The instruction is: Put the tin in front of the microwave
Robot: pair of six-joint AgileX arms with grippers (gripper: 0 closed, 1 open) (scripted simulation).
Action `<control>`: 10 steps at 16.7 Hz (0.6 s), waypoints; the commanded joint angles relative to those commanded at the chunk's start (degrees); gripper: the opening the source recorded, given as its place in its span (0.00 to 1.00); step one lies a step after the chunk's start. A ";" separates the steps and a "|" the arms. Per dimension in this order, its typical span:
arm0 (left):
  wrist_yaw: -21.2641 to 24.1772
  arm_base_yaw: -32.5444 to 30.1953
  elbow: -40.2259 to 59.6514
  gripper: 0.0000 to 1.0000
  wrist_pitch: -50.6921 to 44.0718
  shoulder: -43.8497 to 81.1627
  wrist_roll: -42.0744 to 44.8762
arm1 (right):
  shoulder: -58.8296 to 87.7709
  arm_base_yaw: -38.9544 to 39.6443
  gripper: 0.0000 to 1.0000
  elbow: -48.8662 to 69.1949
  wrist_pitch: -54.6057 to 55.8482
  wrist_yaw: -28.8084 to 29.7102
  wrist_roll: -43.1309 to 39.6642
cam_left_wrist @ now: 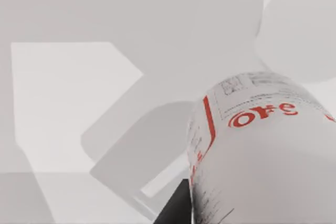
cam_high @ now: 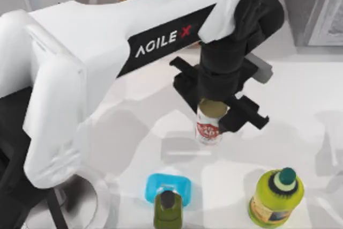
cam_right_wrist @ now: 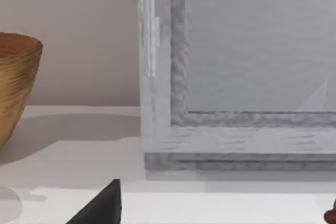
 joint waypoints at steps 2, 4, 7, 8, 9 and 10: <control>0.00 0.00 0.62 0.00 -0.62 -0.02 -0.01 | 0.00 0.00 1.00 0.00 0.00 0.00 0.00; -0.02 0.04 0.48 0.00 -0.48 0.23 0.08 | 0.00 0.00 1.00 0.00 0.00 0.00 0.00; -0.02 2.11 -0.08 0.00 -0.32 -0.16 0.61 | 0.00 0.00 1.00 0.00 0.00 0.00 0.00; -0.02 3.98 -0.51 0.00 -0.20 -0.49 1.05 | 0.00 0.00 1.00 0.00 0.00 0.00 0.00; -0.02 6.47 -1.04 0.00 -0.05 -0.89 1.59 | 0.00 0.00 1.00 0.00 0.00 0.00 0.00; -0.02 9.57 -1.68 0.00 0.13 -1.35 2.21 | 0.00 0.00 1.00 0.00 0.00 0.00 0.00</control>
